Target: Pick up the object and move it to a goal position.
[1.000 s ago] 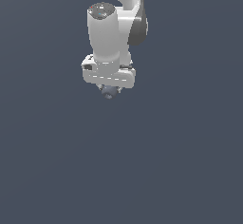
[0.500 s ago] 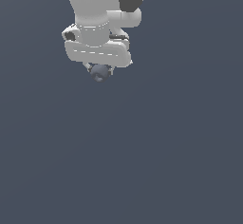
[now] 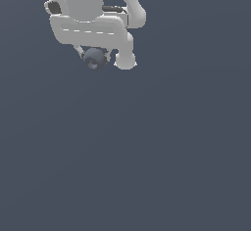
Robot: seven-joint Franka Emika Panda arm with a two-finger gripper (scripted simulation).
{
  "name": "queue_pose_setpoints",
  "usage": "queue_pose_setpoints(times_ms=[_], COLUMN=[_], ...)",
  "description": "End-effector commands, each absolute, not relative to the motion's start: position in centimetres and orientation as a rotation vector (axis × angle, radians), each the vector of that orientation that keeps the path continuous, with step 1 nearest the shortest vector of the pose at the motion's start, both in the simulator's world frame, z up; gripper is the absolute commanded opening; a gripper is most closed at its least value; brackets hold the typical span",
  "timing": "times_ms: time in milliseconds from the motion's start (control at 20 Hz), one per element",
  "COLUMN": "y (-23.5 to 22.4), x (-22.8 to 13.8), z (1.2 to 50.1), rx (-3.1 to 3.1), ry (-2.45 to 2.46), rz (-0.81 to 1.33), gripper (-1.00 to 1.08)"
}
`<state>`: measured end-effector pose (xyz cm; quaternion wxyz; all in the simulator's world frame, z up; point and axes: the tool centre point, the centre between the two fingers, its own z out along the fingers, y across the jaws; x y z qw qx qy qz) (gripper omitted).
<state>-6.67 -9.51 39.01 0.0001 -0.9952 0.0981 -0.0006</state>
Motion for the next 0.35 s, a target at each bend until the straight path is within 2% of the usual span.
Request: queue_pose_setpoints(times_ms=[0, 300], y=[-9.75, -9.97], x=[-6.59, -6.46], z=[39.91, 40.66], rx=[-3.126, -3.126], ry=[0.307, 0.307], rz=[0.0, 0.0], gripper=[-1.0, -1.0])
